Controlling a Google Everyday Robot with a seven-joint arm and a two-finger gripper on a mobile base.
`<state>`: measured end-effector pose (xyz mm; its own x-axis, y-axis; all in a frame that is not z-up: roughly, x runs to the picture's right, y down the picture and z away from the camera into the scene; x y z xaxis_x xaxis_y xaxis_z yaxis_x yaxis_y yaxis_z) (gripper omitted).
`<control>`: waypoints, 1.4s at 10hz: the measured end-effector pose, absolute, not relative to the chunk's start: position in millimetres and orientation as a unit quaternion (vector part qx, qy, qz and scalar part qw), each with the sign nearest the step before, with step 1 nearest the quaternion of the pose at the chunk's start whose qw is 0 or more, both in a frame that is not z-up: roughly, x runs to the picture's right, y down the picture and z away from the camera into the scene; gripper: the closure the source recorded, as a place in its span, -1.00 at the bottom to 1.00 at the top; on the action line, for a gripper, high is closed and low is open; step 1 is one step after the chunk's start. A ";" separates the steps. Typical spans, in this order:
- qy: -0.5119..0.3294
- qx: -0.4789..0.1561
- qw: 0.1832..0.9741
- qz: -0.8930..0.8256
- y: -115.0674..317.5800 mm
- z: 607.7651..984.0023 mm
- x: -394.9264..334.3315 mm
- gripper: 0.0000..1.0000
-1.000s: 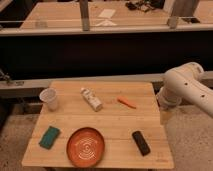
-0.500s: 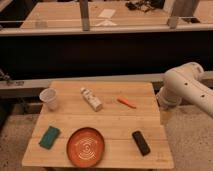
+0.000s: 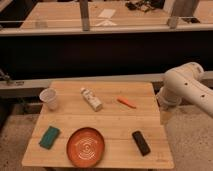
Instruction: Wipe the white sponge on the table
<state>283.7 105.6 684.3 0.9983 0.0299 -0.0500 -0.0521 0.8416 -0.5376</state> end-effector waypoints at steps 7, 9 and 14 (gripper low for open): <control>0.011 -0.278 0.960 -0.044 111.0 675.8 239.2 -0.60; 0.005 -0.277 0.959 -0.064 110.2 673.3 221.1 -0.60; -0.008 -0.272 0.957 -0.104 108.8 671.1 183.8 -0.60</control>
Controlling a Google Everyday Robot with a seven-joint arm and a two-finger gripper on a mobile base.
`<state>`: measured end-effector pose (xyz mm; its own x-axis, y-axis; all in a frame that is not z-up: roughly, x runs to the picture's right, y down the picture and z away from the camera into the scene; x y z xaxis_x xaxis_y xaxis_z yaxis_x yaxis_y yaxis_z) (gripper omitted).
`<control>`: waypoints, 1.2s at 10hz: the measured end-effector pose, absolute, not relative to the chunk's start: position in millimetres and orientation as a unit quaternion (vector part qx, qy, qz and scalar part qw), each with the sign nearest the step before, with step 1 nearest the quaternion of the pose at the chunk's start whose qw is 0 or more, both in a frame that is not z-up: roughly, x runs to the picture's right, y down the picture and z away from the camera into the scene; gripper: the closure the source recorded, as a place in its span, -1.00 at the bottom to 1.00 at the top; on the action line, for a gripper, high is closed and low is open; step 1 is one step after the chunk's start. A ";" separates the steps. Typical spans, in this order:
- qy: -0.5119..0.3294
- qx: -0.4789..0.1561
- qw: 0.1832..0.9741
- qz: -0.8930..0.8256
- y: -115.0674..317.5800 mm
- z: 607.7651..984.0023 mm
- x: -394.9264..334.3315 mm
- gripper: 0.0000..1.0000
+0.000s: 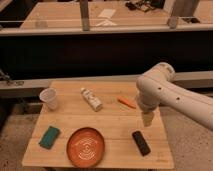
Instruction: Wipe the white sponge on the table
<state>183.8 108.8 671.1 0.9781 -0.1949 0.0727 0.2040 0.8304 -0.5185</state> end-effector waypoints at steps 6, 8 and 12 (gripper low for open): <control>-0.033 -0.263 0.953 -0.149 107.0 672.9 138.2 -0.60; -0.041 -0.261 0.950 -0.165 107.3 673.2 125.1 -0.60; -0.053 -0.252 0.946 -0.195 105.8 674.8 89.4 -0.60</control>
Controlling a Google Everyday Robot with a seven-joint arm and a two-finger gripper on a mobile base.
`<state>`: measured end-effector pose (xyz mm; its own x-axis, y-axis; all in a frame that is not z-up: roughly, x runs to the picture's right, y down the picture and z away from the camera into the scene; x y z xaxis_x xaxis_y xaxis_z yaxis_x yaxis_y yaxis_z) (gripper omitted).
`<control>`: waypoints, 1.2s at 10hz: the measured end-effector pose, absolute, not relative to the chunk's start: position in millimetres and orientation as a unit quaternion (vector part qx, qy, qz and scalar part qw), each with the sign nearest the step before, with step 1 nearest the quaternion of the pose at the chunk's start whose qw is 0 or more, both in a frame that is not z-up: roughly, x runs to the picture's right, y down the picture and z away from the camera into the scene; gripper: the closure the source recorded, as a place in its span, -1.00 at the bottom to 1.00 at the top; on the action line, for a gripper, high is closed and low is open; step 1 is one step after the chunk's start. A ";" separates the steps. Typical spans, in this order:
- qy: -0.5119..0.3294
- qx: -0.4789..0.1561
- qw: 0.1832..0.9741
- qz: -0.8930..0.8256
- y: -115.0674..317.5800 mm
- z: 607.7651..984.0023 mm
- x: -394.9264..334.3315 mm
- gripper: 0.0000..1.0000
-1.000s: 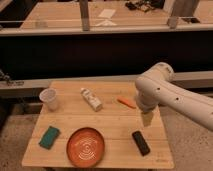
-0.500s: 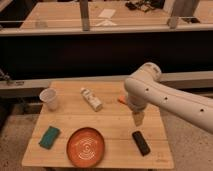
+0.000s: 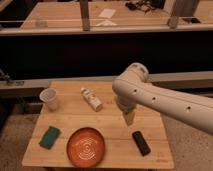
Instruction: Wipe the white sponge on the table
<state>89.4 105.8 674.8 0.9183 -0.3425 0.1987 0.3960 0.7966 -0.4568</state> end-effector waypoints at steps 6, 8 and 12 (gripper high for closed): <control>-0.067 -0.234 0.935 -0.257 108.7 678.1 36.7 -0.60; -0.068 -0.230 0.933 -0.268 109.3 678.8 31.9 -0.60; -0.082 -0.220 0.920 -0.313 111.5 680.6 -11.0 -0.60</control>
<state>-11.0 111.5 680.6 0.7905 -0.5399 0.2892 0.6123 0.7072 -0.3534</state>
